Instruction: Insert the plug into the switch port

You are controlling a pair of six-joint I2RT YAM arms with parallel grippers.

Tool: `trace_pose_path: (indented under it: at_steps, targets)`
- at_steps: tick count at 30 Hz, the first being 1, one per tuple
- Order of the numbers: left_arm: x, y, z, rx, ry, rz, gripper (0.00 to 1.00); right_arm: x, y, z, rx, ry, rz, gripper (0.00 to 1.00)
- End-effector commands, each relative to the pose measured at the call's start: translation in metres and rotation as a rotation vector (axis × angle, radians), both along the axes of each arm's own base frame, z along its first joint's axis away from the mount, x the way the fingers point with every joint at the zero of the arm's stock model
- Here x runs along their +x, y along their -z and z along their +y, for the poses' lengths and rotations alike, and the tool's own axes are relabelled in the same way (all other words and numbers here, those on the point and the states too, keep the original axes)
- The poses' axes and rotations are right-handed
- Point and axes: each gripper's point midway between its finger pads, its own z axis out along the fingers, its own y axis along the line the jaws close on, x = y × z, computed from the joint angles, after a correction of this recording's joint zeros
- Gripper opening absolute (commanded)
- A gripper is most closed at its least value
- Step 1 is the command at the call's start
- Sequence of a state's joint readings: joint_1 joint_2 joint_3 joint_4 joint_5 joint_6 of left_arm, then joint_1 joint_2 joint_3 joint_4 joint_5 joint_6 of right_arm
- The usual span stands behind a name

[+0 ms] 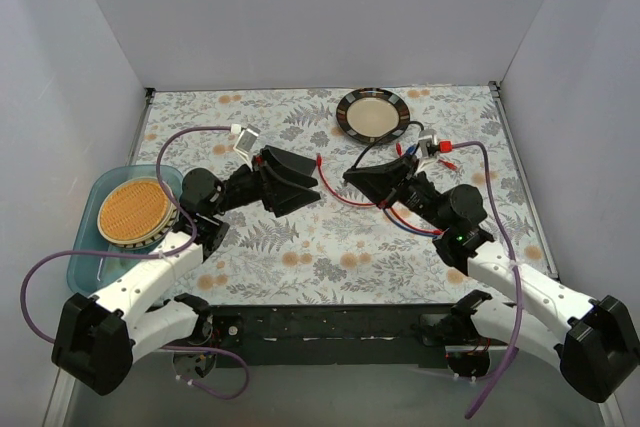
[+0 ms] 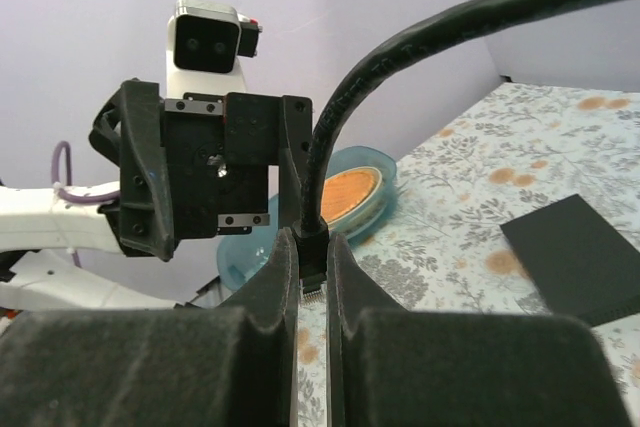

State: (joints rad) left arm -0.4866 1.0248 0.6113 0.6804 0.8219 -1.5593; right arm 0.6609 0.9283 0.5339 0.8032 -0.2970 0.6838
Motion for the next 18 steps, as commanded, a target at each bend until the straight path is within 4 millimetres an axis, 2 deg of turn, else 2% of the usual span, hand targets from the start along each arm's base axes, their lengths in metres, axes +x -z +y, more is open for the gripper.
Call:
trace_pose_path:
  at_steps: [1, 7, 9, 14, 18]
  targets:
    - [-0.005, 0.0, -0.001, -0.016, 0.019, -0.02, 0.71, -0.016, -0.023, 0.003, 0.111, -0.097, -0.056, 0.01]
    - [-0.003, 0.002, -0.008, -0.009, 0.016, -0.005, 0.66, -0.026, -0.018, 0.011, 0.128, -0.167, -0.04, 0.01]
    - [-0.001, 0.004, -0.011, 0.004, 0.011, 0.0, 0.61, -0.028, -0.017, 0.013, 0.127, -0.176, -0.038, 0.01]
    - [0.0, 0.01, -0.025, 0.039, 0.009, 0.007, 0.58, -0.035, -0.017, 0.017, 0.13, -0.195, -0.036, 0.01]
    - [-0.003, 0.009, -0.035, 0.04, 0.019, 0.011, 0.5, -0.038, -0.015, 0.019, 0.129, -0.206, -0.028, 0.01]
